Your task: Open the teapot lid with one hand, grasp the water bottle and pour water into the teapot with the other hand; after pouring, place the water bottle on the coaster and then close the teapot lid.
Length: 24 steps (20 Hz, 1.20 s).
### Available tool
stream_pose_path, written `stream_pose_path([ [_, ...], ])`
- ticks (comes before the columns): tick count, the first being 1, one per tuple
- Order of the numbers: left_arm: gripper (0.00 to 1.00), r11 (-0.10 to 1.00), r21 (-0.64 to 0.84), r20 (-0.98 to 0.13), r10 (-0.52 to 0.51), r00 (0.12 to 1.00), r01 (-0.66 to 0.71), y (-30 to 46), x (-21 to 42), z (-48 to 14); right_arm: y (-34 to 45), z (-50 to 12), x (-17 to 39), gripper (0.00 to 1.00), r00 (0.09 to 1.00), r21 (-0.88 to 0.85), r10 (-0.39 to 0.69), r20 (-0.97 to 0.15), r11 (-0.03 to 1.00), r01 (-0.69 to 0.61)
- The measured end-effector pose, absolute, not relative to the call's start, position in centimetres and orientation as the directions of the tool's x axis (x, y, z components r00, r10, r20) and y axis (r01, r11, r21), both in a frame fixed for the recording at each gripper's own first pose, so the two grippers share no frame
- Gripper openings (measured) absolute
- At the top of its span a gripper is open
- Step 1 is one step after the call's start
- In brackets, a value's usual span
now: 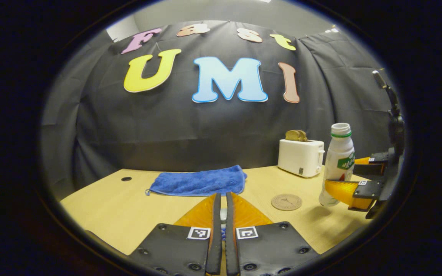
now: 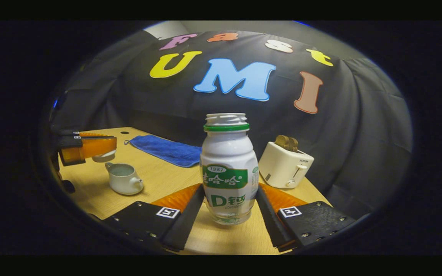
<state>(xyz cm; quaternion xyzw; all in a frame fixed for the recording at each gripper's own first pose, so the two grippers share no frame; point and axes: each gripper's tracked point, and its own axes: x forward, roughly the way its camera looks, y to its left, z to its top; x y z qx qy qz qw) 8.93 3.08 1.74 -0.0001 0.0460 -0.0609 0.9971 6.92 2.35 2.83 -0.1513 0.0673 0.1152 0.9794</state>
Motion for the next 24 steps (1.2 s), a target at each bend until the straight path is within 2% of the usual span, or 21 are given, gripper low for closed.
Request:
stream_pose_path([
  [2,0.14,0.992,-0.008,-0.1,-0.125,0.987,0.124,2.7,9.5,1.3,1.8,3.2,6.8,0.8,0.967,-0.278,0.201,-0.157,0.931,-0.238],
  [16,0.14,0.991,0.001,-0.139,-0.131,0.982,0.133,1.2,11.0,-1.3,-0.5,3.1,7.0,0.8,0.97,-0.269,0.189,-0.156,0.936,-0.226],
  [18,0.14,0.991,0.008,-0.144,-0.13,0.981,0.132,1.1,11.2,-1.5,-0.5,3.0,7.1,0.8,0.969,-0.267,0.19,-0.158,0.937,-0.227],
  [19,0.1,0.991,0.009,-0.146,-0.13,0.981,0.132,1.1,11.2,-1.8,-0.5,2.9,7.1,0.8,0.969,-0.266,0.191,-0.159,0.937,-0.228],
  [20,0.14,0.991,0.009,-0.146,-0.13,0.981,0.133,1.1,11.2,-1.7,-0.5,2.9,7.1,0.8,0.968,-0.264,0.192,-0.161,0.937,-0.23],
  [24,0.13,0.991,0.007,-0.157,-0.133,0.979,0.135,0.9,11.2,-2.2,-0.6,2.8,7.2,0.8,0.968,-0.265,0.191,-0.164,0.936,-0.23],
])
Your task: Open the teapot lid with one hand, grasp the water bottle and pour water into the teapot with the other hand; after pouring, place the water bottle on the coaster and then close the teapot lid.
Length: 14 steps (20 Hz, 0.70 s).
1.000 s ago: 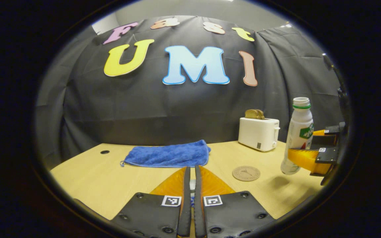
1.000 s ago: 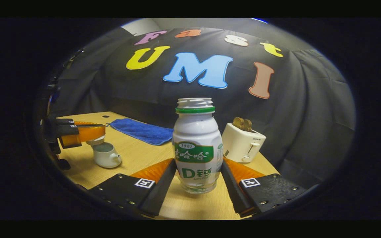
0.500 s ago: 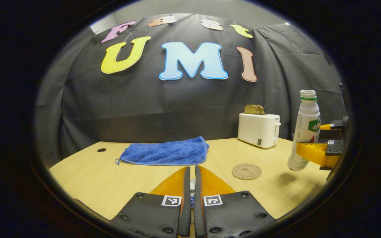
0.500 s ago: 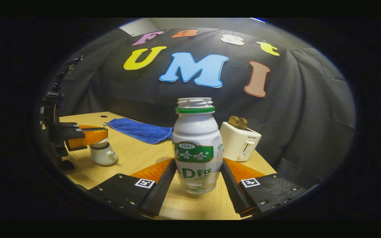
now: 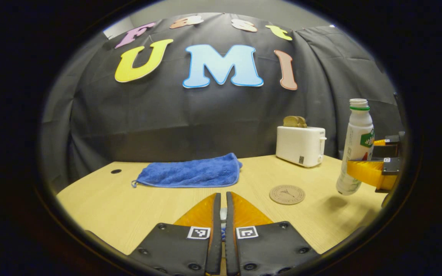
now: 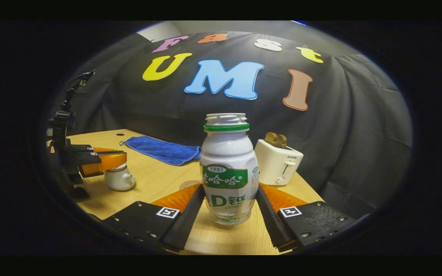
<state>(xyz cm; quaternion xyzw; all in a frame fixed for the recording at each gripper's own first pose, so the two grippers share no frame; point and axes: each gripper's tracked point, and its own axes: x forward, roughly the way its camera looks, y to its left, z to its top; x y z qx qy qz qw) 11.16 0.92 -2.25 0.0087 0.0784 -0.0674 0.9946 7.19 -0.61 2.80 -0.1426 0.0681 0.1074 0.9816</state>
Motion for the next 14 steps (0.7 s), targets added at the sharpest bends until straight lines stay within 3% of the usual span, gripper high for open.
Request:
stream_pose_path([
  [7,0.16,0.991,0.016,-0.155,-0.131,0.979,0.135,0.7,11.1,-2.5,-0.5,2.5,7.4,0.8,0.965,-0.266,0.195,-0.175,0.934,-0.237],
  [9,0.27,0.991,0.01,-0.153,-0.131,0.98,0.134,0.9,11.1,-2.4,-0.4,2.6,7.5,0.8,0.965,-0.27,0.195,-0.175,0.933,-0.237],
  [12,0.27,0.991,0.005,-0.143,-0.129,0.981,0.131,1.1,10.8,-1.9,0.0,2.8,7.7,0.8,0.965,-0.276,0.198,-0.173,0.931,-0.24],
  [13,0.22,0.991,0.005,-0.138,-0.129,0.982,0.131,1.1,10.7,-1.8,0.1,2.9,7.8,0.8,0.965,-0.277,0.2,-0.171,0.93,-0.242],
  [14,0.27,0.991,0.007,-0.132,-0.128,0.983,0.13,1.2,10.6,-1.6,0.3,3.0,7.9,0.8,0.964,-0.276,0.203,-0.17,0.929,-0.245],
])
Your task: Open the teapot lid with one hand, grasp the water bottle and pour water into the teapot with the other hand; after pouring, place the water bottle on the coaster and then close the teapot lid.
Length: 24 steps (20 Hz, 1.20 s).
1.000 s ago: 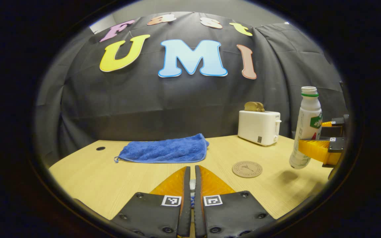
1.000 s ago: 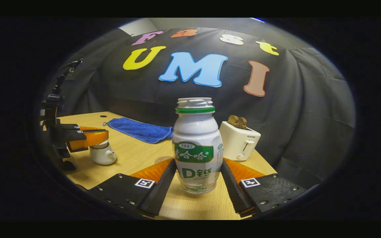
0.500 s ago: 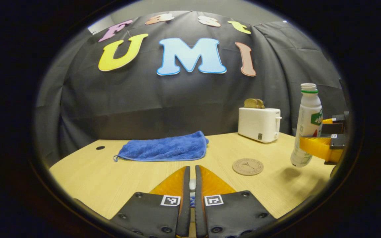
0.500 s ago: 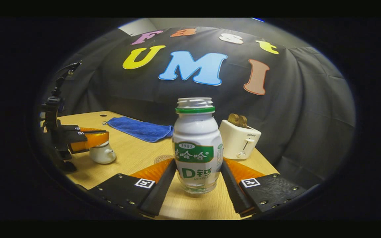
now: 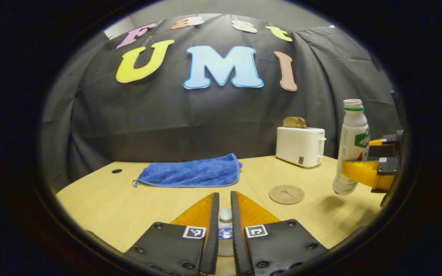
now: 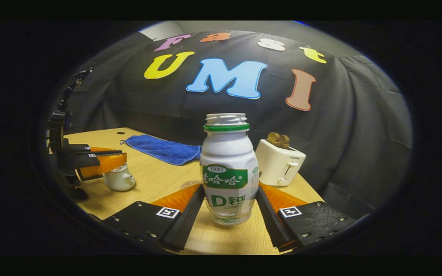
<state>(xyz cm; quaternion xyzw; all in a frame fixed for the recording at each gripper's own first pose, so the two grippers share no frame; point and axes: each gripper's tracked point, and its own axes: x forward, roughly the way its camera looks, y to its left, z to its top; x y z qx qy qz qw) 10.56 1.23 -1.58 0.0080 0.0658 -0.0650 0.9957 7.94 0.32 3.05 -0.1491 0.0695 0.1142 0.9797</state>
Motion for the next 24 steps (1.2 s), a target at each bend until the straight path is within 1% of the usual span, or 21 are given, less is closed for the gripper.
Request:
stream_pose_path([
  [1,0.32,0.992,0.011,-0.124,-0.125,0.984,0.128,1.4,10.4,-1.3,0.5,3.3,8.2,0.8,0.963,-0.272,0.208,-0.17,0.93,-0.248],
  [2,0.24,0.992,0.012,-0.117,-0.123,0.985,0.126,1.5,10.2,-1.1,0.9,3.6,8.4,0.8,0.962,-0.262,0.214,-0.17,0.931,-0.254],
  [4,0.24,0.992,0.003,-0.106,-0.125,0.986,0.126,1.7,10.0,-0.8,1.6,4.0,9.3,0.8,0.958,-0.24,0.228,-0.175,0.934,-0.266],
  [5,0.33,0.992,-0.003,-0.101,-0.125,0.987,0.125,1.9,9.8,-0.7,1.9,4.3,9.7,0.8,0.956,-0.228,0.233,-0.177,0.935,-0.27],
  [8,0.32,0.993,-0.018,-0.086,-0.118,0.989,0.117,2.5,9.6,0.0,2.9,4.8,11.2,0.8,0.95,-0.186,0.254,-0.182,0.94,-0.287],
  [9,0.24,0.993,-0.023,-0.083,-0.115,0.99,0.114,2.7,9.5,-0.1,3.2,4.9,11.7,0.79,0.948,-0.177,0.259,-0.184,0.94,-0.291],
  [10,0.32,0.994,-0.028,-0.08,-0.112,0.99,0.11,2.9,9.5,0.1,3.6,5.0,12.2,0.79,0.946,-0.171,0.264,-0.187,0.94,-0.296],
  [13,0.33,0.995,-0.038,-0.07,-0.1,0.993,0.097,3.7,9.3,0.4,5.0,4.8,13.5,0.79,0.935,-0.133,0.293,-0.198,0.937,-0.322],
  [14,0.24,0.995,-0.041,-0.068,-0.096,0.993,0.093,3.8,9.3,0.4,5.4,4.7,13.9,0.79,0.932,-0.119,0.3,-0.203,0.937,-0.328],
  [18,0.24,0.996,-0.052,-0.066,-0.081,0.994,0.078,4.5,9.2,0.4,6.8,3.7,15.1,0.8,0.91,-0.037,0.342,-0.233,0.932,-0.36],
  [24,0.23,0.996,-0.064,-0.071,-0.069,0.995,0.064,5.1,9.3,0.2,7.4,2.4,17.0,0.79,0.893,0.047,0.366,-0.263,0.929,-0.367],
])
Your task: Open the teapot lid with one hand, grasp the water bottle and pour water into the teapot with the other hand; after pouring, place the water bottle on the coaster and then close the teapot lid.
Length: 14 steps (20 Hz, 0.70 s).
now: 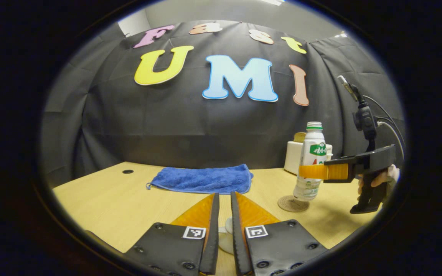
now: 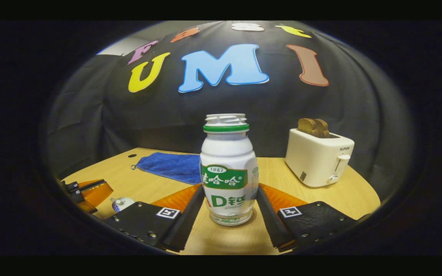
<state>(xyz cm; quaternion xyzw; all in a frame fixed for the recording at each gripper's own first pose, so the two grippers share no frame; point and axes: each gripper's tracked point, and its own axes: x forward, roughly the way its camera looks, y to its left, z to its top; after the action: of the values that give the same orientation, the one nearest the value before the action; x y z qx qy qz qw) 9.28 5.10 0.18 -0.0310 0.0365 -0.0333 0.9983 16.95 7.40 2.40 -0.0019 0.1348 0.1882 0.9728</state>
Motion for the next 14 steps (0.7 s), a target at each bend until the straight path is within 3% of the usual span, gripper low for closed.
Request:
stream_pose_path([
  [14,0.24,0.996,-0.077,-0.076,-0.058,0.995,0.052,5.7,9.3,-0.1,7.9,-0.2,18.6,0.8,0.882,0.084,0.372,-0.288,0.928,-0.364],
])
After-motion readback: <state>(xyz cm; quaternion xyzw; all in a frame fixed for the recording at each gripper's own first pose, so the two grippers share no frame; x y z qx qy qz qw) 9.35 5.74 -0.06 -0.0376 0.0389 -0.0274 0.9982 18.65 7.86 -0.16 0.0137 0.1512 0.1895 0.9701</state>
